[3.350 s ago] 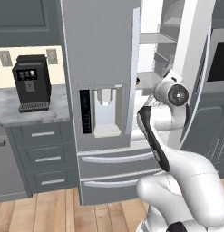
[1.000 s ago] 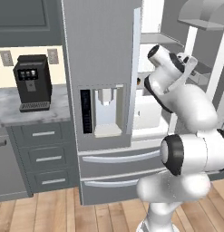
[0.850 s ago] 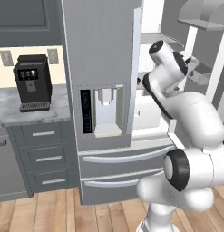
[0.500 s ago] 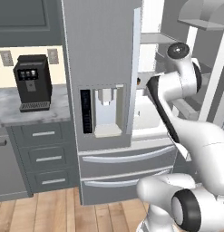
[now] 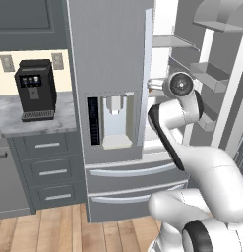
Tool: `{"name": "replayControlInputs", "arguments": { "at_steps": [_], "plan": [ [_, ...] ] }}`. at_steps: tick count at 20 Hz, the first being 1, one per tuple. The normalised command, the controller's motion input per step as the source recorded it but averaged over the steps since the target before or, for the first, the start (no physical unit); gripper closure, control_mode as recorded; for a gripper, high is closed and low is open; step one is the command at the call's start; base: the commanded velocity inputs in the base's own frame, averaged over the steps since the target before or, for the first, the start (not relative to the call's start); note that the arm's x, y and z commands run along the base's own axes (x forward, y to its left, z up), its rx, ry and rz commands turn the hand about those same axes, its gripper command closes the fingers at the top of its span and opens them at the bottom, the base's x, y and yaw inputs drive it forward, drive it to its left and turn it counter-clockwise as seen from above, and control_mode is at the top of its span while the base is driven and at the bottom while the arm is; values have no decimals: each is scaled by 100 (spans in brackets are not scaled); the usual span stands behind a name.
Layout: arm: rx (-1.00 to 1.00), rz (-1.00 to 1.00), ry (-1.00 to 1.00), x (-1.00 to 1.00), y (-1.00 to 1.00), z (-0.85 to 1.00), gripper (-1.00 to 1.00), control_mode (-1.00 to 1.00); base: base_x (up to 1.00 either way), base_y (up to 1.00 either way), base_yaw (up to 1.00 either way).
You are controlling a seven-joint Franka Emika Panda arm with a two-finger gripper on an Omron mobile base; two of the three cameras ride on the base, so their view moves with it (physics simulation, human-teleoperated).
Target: Take the donuts from the fridge and place them on the empty tray on the dining counter.
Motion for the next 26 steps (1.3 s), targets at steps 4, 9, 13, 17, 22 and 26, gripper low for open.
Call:
{"name": "replayControlInputs", "arguments": {
  "at_steps": [4, 9, 13, 17, 22, 26],
  "plan": [
    [1, 15, 5, 65, 0, 9, -100, -100, 0, 0, 0],
    [1, 30, 7, 39, 3, 1, -100, -100, 0, 0, 0],
    [0, 12, 12, 74, 0, 0, -100, -100, 0, 0, 0],
    [0, 0, 5, 78, 21, -1, -100, -100, 0, 0, 0],
    [0, 0, 3, 82, 32, -5, -100, -100, 0, 0, 0],
    [0, 0, 5, 86, 0, -1, -100, -100, 0, 0, 0]
  ]
}}
